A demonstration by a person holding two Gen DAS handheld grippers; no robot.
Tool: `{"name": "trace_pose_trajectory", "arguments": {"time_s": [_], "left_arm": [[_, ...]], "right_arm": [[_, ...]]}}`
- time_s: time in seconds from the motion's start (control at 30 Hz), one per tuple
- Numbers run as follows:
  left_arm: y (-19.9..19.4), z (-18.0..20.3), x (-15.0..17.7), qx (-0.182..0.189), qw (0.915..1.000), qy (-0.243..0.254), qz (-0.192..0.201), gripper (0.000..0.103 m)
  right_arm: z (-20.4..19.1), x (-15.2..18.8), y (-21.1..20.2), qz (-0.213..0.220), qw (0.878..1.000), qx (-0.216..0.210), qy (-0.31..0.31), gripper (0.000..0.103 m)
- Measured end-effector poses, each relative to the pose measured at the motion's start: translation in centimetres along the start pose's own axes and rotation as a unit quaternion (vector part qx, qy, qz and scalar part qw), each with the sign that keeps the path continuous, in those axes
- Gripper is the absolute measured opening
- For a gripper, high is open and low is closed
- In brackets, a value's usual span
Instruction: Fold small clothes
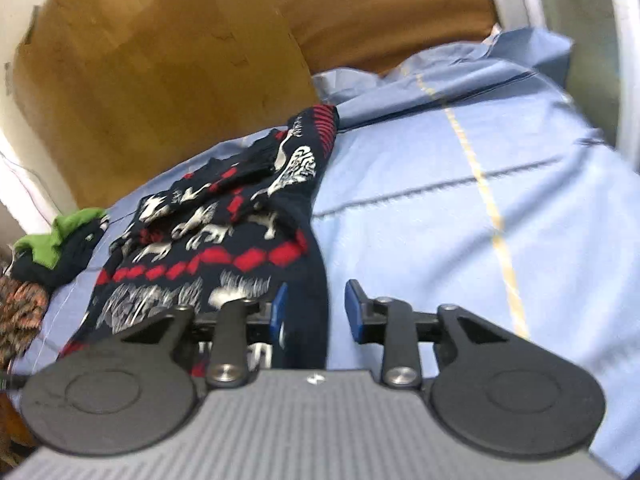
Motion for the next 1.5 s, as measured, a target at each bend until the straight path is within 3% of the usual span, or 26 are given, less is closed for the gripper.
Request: {"name": "trace_pose_trajectory", "arguments": {"time_s": [0.03,0.07,0.1,0.17,0.27,0.37,0.4,0.43,0.57,0.63,0.77,0.83,0.9,0.93,0.97,1.1,1.2,1.33,1.47,1.5], "left_arm": [[-0.4,0.2,0.2,0.004,1.0,0.005,0.002,0.011],[-0.8,0.4,0.5,0.008,0.9999,0.006,0.003,0.02],[-0.9,0.6,0.8,0.017,0.9998,0.002,-0.004,0.041],[-0.8,1.3,1.5,0.044,0.9989,-0.008,-0.017,0.055],[-0.1,2.8,2.7,0.07,0.9967,-0.007,-0.04,0.052],[0.3,3.6,3.3,0.059,0.9965,0.018,-0.058,0.013],[0.1,3.4,3.4,0.056,0.9965,0.015,-0.06,0.011],[-0.4,3.2,3.1,0.054,0.9966,0.015,-0.06,0.011],[-4.2,2.1,1.1,0.048,0.9982,0.016,-0.032,0.011],[-5.4,1.4,0.5,0.026,0.9992,0.023,-0.021,0.011],[-3.9,1.0,1.6,0.02,0.9992,0.008,-0.035,0.014],[-3.0,0.7,2.4,0.013,0.9986,0.008,-0.052,0.02],[-2.9,0.4,3.0,0.023,0.9981,-0.003,-0.057,0.046],[-3.0,0.4,3.1,0.033,0.9979,-0.009,-0.055,0.051],[-3.2,0.5,3.1,0.039,0.9978,-0.009,-0.053,0.054],[-3.2,0.8,3.4,0.042,0.9976,0.0,-0.054,0.055],[-3.4,0.7,3.3,0.05,0.9971,-0.007,-0.057,0.058],[-3.6,0.8,3.5,0.062,0.9961,-0.006,-0.062,0.061],[-3.5,1.3,3.7,0.073,0.9949,0.006,-0.069,0.061],[-3.5,1.4,3.8,0.076,0.9946,0.008,-0.07,0.058]], "right_arm": [[-0.1,0.7,-1.5,-0.003,1.0,-0.012,0.006,0.037],[0.0,1.3,-2.8,-0.006,1.0,-0.02,0.013,0.037],[0.0,2.0,-4.0,-0.007,0.999,-0.025,0.019,0.037],[0.3,3.5,-6.2,-0.008,0.999,-0.028,0.032,0.037],[0.4,5.6,-8.2,-0.005,0.998,-0.03,0.062,0.037],[-0.2,7.3,-8.4,-0.012,0.997,-0.031,0.07,0.038],[-0.5,7.8,-8.3,-0.007,0.997,-0.032,0.067,0.033],[-1.0,8.0,-8.4,-0.004,0.998,-0.028,0.055,0.012],[-2.3,6.6,-10.6,0.016,0.999,-0.028,0.031,0.009],[-2.3,5.9,-11.6,0.027,0.999,-0.027,0.03,0.007],[-1.0,6.9,-10.5,-0.007,1.0,0.009,0.028,0.007],[-0.4,7.5,-10.0,-0.021,0.998,0.0,0.055,0.012],[-0.2,7.9,-10.3,-0.019,0.997,-0.02,0.071,0.023],[-0.3,8.0,-10.3,-0.018,0.997,-0.024,0.07,0.036],[-0.4,8.2,-10.4,-0.019,0.997,-0.025,0.067,0.04],[-0.9,8.5,-10.4,-0.022,0.996,-0.049,0.066,0.041],[-0.4,7.4,-11.8,0.012,0.996,-0.052,0.071,0.042],[-0.2,6.3,-12.8,0.038,0.992,-0.068,0.094,0.054],[-2.3,8.0,-10.1,-0.017,0.997,-0.067,0.038,0.055],[-2.7,8.6,-9.3,-0.039,0.997,-0.065,0.022,0.042]]}}
Point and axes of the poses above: each gripper's, at about its wrist camera, not at the fingertips, and y roughly the way its jaws point, z to its right, x to its underside, the point moved 4 cm from there along y, roughly the way its jaws point, and after that the axes turned 14 degrees about z, right-handed, at the moved point
